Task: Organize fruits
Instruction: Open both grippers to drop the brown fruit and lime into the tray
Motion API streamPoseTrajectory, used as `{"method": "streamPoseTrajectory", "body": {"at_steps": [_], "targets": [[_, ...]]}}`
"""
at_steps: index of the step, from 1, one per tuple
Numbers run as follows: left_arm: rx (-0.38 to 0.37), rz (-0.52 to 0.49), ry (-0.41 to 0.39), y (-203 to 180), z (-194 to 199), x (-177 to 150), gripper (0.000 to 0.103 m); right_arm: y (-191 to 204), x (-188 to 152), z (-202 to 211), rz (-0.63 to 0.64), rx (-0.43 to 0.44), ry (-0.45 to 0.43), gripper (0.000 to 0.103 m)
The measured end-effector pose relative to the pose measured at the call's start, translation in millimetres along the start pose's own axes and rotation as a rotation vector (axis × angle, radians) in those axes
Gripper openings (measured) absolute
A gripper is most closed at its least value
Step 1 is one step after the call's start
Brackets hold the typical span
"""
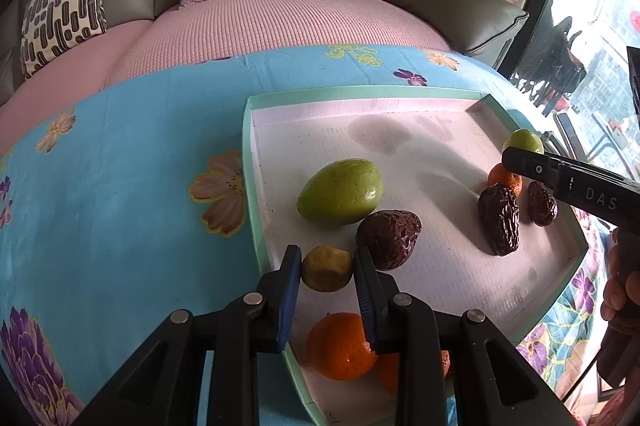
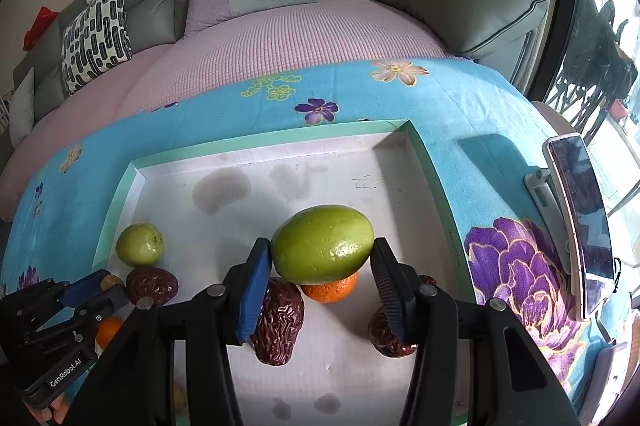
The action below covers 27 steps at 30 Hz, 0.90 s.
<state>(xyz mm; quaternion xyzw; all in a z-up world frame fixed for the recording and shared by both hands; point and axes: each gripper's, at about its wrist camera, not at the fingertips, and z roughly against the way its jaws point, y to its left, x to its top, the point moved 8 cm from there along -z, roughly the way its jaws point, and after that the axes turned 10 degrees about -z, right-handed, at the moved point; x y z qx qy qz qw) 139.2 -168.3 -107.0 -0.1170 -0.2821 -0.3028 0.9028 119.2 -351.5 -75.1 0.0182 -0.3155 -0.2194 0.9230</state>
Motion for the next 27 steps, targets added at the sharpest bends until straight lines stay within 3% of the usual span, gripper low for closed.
{"method": "streamPoseTrajectory", "body": {"at_steps": [6,15,24,26,27], "targets": [[0.017,-0.018,0.008,-1.2,1.4,-1.2,0.03,1.8,0.1,-3.5,0.009,0.004,0.011,0.053],[0.008,-0.028,-0.017,-6.1,15.0,0.7,0.057,0.6,-2.9,-7.6,0.007,0.004,0.042,0.06],[0.02,0.075,-0.075,16.0,41.2,5.7,0.068,0.8,-3.4,-6.0,0.018,-0.013,0.048,0.063],[0.045,0.118,-0.084,28.8,45.1,4.9,0.072,1.4,-3.5,-5.5,0.021,-0.016,0.048,0.076],[0.064,0.14,-0.083,36.2,45.8,3.4,0.074,2.1,-3.5,-5.0,0.022,-0.013,0.047,0.078]]}}
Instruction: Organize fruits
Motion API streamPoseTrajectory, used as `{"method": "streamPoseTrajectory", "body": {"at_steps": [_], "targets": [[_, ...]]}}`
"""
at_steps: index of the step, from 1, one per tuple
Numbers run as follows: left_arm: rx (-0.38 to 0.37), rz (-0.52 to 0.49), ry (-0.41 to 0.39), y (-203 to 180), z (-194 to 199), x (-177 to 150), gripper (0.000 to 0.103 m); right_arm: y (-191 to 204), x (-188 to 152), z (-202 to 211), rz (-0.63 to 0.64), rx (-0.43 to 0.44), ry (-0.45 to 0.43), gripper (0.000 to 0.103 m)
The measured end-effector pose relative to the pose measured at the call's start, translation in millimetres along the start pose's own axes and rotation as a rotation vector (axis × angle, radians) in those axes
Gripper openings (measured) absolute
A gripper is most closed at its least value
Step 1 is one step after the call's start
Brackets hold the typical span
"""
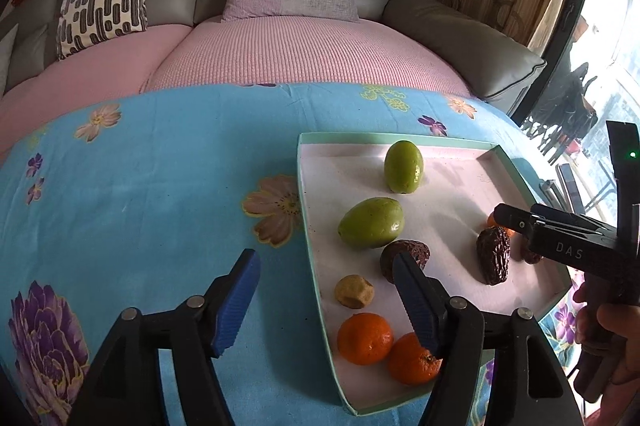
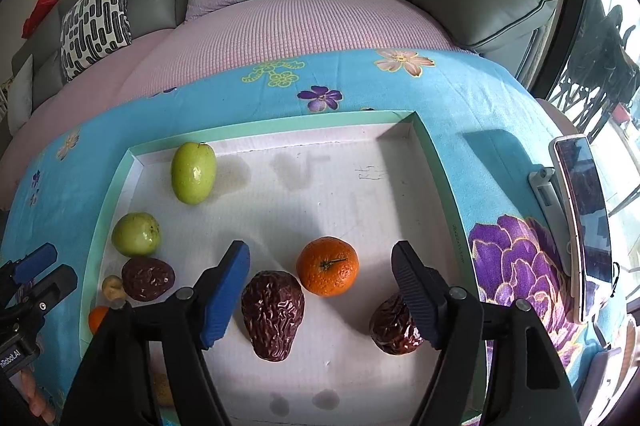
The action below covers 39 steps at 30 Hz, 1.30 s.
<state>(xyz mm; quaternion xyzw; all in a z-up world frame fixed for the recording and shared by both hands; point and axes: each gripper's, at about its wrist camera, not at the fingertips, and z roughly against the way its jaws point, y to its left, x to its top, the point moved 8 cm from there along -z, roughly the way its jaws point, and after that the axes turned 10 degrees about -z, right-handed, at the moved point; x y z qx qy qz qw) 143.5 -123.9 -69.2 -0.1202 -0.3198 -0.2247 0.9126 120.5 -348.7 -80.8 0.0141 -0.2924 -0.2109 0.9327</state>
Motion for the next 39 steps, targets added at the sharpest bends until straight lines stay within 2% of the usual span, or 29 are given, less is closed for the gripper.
{"method": "streamPoseTrajectory", "body": {"at_steps": [2,5,7,9,10,18,22,27,32,35,39], "targets": [[0.051,0.046,0.015,16.4,-2.1,-3.6,0.076,2.0,0.2,1.2,0.002,0.008,0.0,0.078],[0.13,0.163,0.046,46.0,-6.5,-16.0,0.086,5.3,-0.1,2.8,0.012,0.005,-0.002,0.078],[0.174,0.222,0.06,62.8,-8.6,-23.8,0.099,8.5,-1.0,3.0,0.023,0.008,0.001,0.078],[0.216,0.245,0.057,73.8,-7.1,-27.8,0.102,12.4,-2.2,2.0,0.036,0.006,0.007,0.081],[0.233,0.246,0.054,77.1,-6.1,-28.6,0.103,14.2,-2.8,1.4,0.043,0.006,0.009,0.088],[0.297,0.263,0.063,91.0,-4.3,-35.8,0.103,30.4,-4.9,3.6,0.084,0.041,-0.01,0.091],[0.294,0.269,0.05,90.8,-0.1,-34.1,0.103,40.9,-5.7,7.4,0.078,0.096,-0.022,0.091],[0.283,0.215,0.044,79.6,4.2,-25.8,0.103,52.0,-15.2,6.5,0.106,0.105,-0.001,0.091],[0.428,0.157,0.075,78.8,14.5,-22.4,0.103,71.0,-21.1,12.5,0.198,0.101,-0.015,0.091],[0.438,0.155,0.071,80.9,19.0,-23.5,0.103,78.6,-24.4,15.9,0.217,0.108,-0.02,0.091],[0.467,0.197,0.1,87.6,25.0,-31.3,0.103,80.0,-27.8,16.2,0.235,0.072,-0.022,0.091]]}}
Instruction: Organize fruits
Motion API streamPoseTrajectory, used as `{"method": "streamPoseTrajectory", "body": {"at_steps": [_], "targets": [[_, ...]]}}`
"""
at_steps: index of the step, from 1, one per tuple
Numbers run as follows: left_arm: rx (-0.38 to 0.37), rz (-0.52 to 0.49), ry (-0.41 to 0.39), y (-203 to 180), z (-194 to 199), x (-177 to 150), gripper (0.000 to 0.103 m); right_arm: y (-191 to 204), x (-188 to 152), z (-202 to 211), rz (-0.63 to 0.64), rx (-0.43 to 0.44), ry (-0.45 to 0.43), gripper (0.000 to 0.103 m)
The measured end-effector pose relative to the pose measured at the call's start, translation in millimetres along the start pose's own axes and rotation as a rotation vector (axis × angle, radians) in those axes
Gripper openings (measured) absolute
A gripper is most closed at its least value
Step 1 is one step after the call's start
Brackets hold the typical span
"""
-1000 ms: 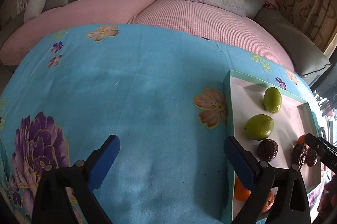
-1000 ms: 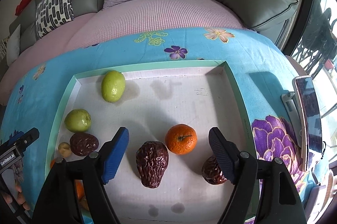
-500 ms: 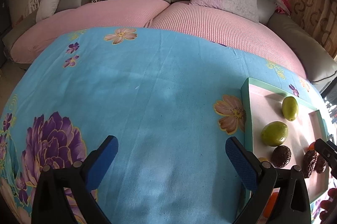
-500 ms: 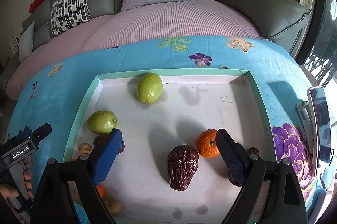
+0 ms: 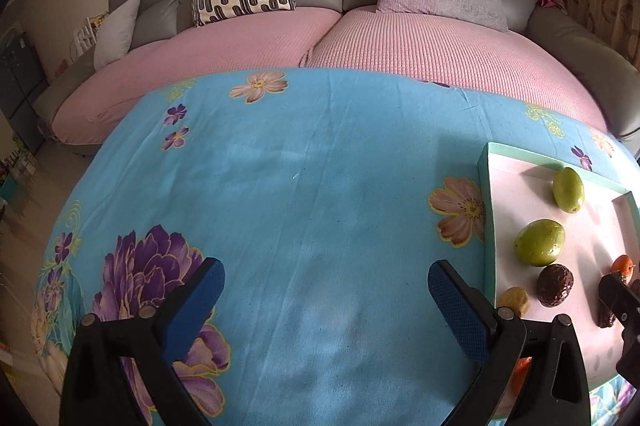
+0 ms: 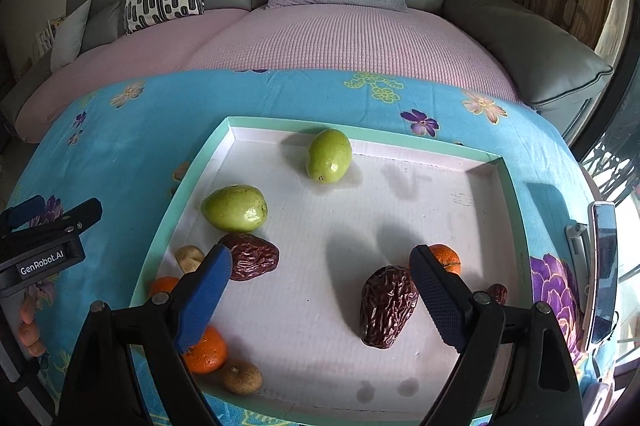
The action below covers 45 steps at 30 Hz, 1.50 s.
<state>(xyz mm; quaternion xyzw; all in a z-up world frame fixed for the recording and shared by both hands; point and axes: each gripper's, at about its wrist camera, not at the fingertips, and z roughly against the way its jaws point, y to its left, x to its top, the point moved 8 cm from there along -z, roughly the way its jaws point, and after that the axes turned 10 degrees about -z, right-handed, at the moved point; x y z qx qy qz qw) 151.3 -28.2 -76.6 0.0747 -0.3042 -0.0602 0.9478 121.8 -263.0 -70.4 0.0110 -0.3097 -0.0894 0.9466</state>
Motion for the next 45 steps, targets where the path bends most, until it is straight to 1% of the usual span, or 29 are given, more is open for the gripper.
{"method": "streamPoseTrajectory", "body": {"at_steps": [4,9,12,19,22,24,28,30,32,35,41,45], "targets": [[0.049,-0.014,0.012,6.3,0.2,-3.4,0.103,3.4,-2.4,2.1,0.008,-0.017,-0.005,0.091],[0.023,-0.008,0.033,9.5,-1.7,-7.1,0.103,10.7,-5.0,9.5,0.003,-0.01,-0.022,0.091],[0.037,-0.028,0.018,11.4,1.6,-6.4,0.103,18.3,-9.3,13.8,0.007,-0.005,-0.027,0.091],[-0.016,-0.021,-0.049,19.0,29.2,-9.9,0.103,40.2,-22.8,30.6,0.01,0.019,-0.053,0.091],[-0.026,-0.025,-0.069,24.4,43.2,-22.1,0.103,46.1,-38.6,39.4,0.006,0.032,-0.06,0.091],[-0.043,-0.03,-0.072,27.4,51.3,-35.7,0.103,45.7,-52.7,45.2,-0.009,0.023,-0.058,0.091],[-0.057,-0.021,-0.061,35.7,62.1,-67.6,0.103,40.8,-80.4,57.4,-0.064,0.031,-0.049,0.091],[-0.061,-0.007,-0.048,39.3,62.8,-78.2,0.103,37.4,-88.1,59.1,-0.082,0.023,-0.04,0.091],[-0.066,0.003,-0.031,40.4,61.4,-81.5,0.103,35.4,-88.9,58.3,-0.089,0.012,-0.034,0.091],[-0.066,0.004,-0.027,41.3,58.4,-81.3,0.103,33.6,-86.8,58.4,-0.097,0.008,-0.045,0.091],[-0.064,-0.014,0.001,44.2,45.6,-83.6,0.103,32.6,-83.1,54.4,-0.087,-0.016,-0.049,0.091],[-0.091,-0.01,0.015,44.5,40.2,-84.8,0.103,35.2,-81.1,54.4,-0.07,-0.025,-0.058,0.091]]}}
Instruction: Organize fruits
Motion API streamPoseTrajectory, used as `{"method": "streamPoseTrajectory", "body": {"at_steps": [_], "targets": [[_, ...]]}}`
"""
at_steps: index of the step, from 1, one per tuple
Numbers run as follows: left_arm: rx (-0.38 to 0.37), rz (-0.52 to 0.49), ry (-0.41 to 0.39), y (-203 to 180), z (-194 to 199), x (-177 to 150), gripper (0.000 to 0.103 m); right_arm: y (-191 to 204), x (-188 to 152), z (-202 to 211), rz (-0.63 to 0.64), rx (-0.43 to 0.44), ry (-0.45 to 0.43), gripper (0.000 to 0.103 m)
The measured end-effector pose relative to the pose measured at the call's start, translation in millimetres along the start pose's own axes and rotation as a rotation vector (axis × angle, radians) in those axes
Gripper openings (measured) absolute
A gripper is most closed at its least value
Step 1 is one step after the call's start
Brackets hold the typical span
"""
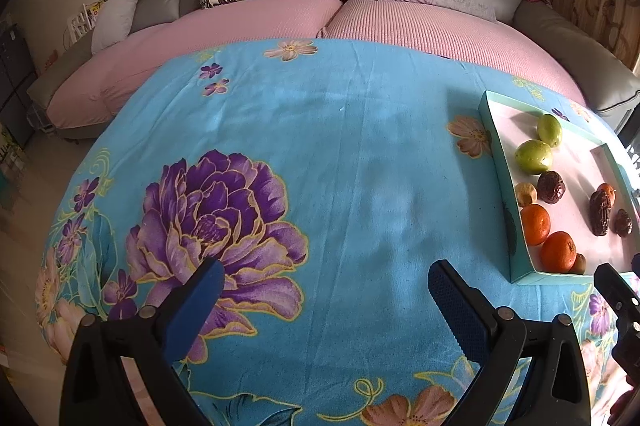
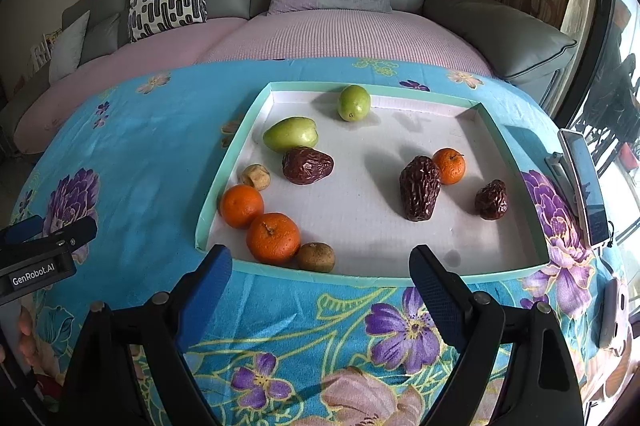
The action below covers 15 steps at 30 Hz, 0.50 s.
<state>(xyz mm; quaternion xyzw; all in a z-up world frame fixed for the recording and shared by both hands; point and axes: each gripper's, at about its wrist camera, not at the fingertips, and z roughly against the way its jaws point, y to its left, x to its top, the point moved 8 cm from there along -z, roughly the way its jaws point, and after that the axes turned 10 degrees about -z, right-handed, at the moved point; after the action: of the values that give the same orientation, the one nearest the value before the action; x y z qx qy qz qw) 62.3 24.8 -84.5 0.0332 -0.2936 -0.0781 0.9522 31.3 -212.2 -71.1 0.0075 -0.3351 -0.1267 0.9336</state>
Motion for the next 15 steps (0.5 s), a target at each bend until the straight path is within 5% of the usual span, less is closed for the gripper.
{"method": "streamPoseTrajectory", "body": {"at_steps": [15], "targets": [[-0.034,-0.022,0.053,-6.9,-10.2,-6.8,0.103,1.6,-5.4,-6.6,0.034,-0.035,0.021,0.091]]}}
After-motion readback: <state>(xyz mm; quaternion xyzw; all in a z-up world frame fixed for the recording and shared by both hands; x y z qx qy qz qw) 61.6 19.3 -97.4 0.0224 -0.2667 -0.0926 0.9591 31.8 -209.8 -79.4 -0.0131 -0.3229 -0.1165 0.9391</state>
